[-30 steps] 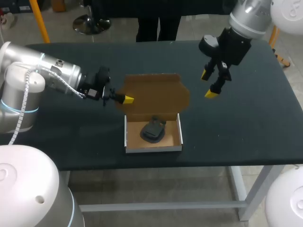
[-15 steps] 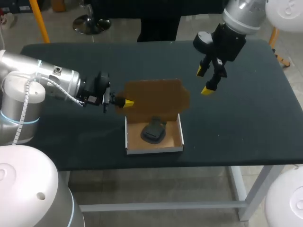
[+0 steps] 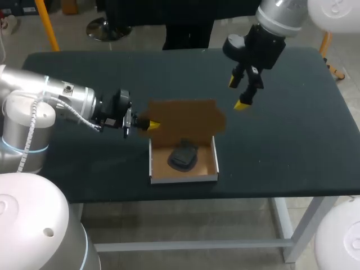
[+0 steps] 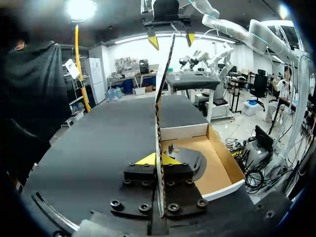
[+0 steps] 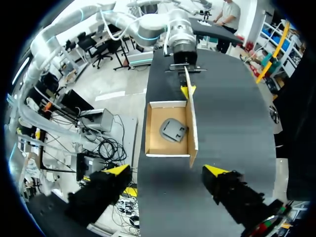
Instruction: Assemble the packaging by folding the flat box into shape, placing the metal phone stand inside, and closing the box properly
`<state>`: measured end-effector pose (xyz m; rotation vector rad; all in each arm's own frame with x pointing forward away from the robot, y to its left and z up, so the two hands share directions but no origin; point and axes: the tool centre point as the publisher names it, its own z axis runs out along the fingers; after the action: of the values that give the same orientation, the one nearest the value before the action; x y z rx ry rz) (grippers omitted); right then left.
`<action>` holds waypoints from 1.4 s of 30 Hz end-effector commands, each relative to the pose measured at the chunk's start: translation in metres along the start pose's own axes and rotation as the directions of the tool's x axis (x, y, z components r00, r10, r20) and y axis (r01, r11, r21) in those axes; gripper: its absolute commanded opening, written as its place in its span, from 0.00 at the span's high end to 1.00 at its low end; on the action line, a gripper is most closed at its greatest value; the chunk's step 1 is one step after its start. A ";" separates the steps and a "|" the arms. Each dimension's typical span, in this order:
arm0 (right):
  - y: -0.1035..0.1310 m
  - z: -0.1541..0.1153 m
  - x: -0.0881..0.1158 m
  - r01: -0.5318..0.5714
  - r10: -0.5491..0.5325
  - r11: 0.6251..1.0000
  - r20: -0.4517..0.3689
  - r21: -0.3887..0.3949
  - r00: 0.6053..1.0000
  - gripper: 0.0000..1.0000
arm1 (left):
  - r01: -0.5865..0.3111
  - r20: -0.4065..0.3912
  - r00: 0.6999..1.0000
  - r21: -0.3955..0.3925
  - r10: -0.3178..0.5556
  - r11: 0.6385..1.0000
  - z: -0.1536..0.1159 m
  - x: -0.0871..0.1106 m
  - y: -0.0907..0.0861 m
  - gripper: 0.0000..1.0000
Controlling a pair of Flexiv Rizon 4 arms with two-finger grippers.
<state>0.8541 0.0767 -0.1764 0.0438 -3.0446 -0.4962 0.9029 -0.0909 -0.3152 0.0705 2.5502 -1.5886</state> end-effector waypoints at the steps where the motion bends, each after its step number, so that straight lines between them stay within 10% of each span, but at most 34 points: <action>1: 0.004 -0.002 -0.001 0.000 0.000 1.000 -0.007 0.011 1.000 0.00 | -0.019 0.006 1.000 -0.002 0.019 1.000 -0.001 0.002 0.002 1.00; 20: 0.040 -0.004 -0.038 0.015 -0.011 0.993 -0.035 0.115 0.999 0.00 | -0.032 0.002 0.999 -0.012 0.032 0.999 0.000 0.004 0.002 1.00; 25: 0.055 -0.001 -0.058 0.042 -0.037 0.984 -0.033 0.171 0.999 0.50 | -0.032 0.002 0.999 -0.012 0.032 0.999 0.000 0.004 0.002 1.00; 42: 0.094 0.031 -0.090 0.082 -0.072 0.953 -0.043 0.291 0.996 0.60 | -0.032 0.002 0.999 -0.012 0.032 0.999 0.000 0.004 0.002 1.00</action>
<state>0.9344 0.1700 -0.1775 0.1788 -3.1043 -0.1927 0.9003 -0.0902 -0.3171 0.1060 2.5444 -1.5590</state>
